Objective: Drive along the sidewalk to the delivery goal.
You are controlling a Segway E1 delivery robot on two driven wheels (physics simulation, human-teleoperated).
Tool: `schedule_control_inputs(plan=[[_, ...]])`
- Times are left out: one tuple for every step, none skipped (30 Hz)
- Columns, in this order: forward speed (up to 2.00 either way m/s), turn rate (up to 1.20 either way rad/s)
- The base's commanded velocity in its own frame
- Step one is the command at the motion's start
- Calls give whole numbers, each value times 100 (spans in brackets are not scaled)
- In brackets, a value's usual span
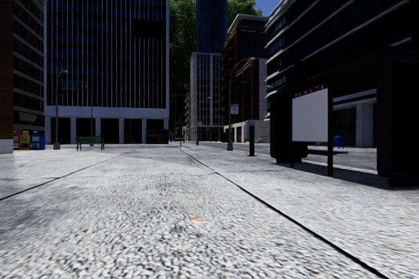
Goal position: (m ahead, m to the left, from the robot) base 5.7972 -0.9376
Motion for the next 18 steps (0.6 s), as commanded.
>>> schedule_control_inputs(plan=[[180, 0], [180, 0], [181, 0], [181, 0], [181, 0], [182, 0], [200, 0], [200, 0], [200, 0], [200, 0], [200, -15], [200, -15], [200, -26], [200, -29], [200, -30], [200, -30], [200, -30], [200, -31]])
